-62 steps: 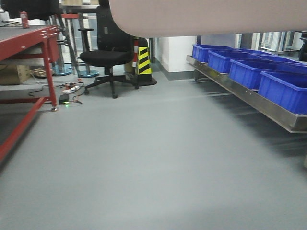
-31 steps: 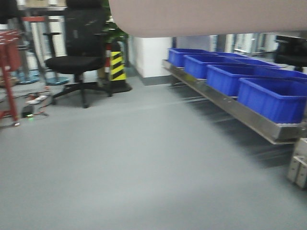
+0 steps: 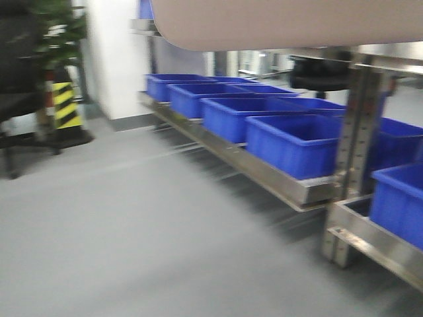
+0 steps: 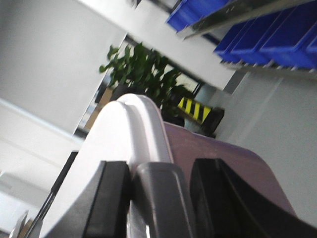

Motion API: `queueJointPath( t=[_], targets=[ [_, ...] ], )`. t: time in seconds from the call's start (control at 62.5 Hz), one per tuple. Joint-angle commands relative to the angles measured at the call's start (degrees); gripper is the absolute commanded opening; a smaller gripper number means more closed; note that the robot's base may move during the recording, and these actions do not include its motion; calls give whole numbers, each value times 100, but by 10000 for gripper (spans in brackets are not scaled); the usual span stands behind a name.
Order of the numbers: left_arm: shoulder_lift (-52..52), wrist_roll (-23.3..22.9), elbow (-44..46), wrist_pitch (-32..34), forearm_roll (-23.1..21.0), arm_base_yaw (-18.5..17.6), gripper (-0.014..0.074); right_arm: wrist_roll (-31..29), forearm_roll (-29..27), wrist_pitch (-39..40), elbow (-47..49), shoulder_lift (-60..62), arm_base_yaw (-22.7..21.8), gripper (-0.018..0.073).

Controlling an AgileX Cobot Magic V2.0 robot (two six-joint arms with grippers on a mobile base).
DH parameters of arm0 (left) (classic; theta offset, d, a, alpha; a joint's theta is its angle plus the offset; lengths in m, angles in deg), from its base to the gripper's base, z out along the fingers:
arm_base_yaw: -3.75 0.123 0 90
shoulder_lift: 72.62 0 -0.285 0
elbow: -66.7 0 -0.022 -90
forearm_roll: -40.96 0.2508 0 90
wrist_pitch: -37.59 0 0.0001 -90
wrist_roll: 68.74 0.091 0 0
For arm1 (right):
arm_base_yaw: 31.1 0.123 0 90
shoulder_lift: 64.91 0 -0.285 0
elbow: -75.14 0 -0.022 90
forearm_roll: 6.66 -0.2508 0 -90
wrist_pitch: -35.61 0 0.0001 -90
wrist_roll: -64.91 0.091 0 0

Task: Grab white bin and place on right shelf
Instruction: 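Drive up to the steel shelf rack holding the bin above it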

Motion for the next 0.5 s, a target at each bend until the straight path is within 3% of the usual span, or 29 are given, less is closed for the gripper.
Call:
queueJointPath(
  t=[0.0,0.48],
  targets=[
    [278,157,215,-1289,-451,-193,-127,11,-568,-899,238,199,119,57],
    [278,157,215,-1280,-451,-193,-127,11,-568,-895,238,199,119,57]
  ],
)
